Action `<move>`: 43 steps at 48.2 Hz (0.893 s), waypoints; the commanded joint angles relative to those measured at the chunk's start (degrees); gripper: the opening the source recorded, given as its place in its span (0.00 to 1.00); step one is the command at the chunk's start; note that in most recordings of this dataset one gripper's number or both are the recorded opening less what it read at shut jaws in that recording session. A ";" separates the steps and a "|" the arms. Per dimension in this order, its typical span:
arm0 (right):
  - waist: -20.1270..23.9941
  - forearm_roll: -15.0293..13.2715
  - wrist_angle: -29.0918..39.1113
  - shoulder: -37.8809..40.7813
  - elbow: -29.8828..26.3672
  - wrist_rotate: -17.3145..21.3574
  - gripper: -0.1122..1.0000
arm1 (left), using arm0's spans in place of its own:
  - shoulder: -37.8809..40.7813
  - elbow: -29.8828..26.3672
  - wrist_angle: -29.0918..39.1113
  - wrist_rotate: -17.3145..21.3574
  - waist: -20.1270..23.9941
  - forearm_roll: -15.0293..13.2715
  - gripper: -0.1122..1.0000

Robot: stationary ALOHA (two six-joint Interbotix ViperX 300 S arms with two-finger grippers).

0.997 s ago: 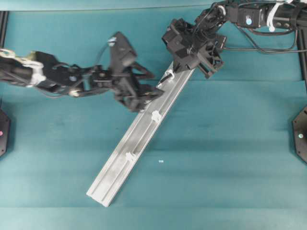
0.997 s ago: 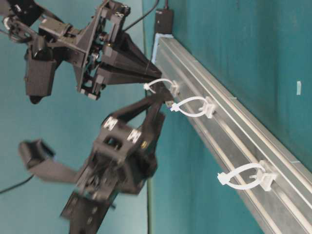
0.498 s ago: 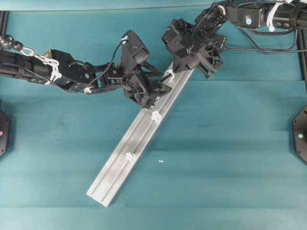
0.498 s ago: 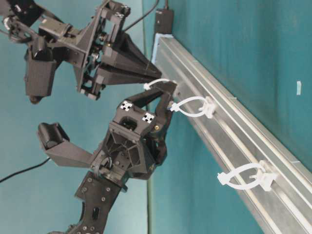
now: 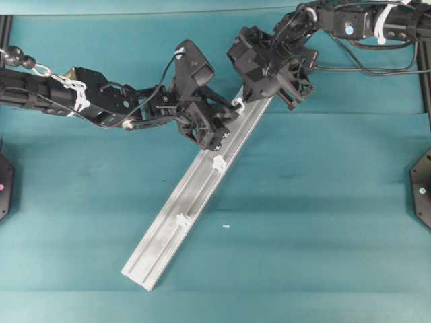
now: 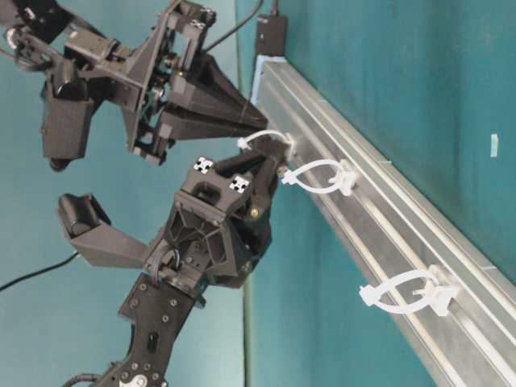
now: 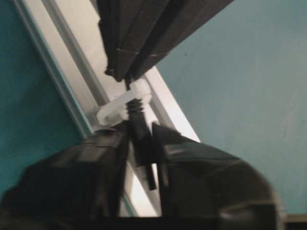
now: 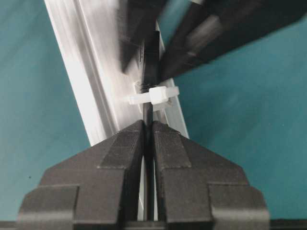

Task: Pass the USB cable through three rings with both arms.
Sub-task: 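Grasp the plug beyond the first ring with the left gripper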

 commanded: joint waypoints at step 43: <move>0.18 -0.88 -4.39 -1.49 2.72 3.87 0.40 | -2.72 -0.79 2.72 -2.37 -0.62 0.09 0.18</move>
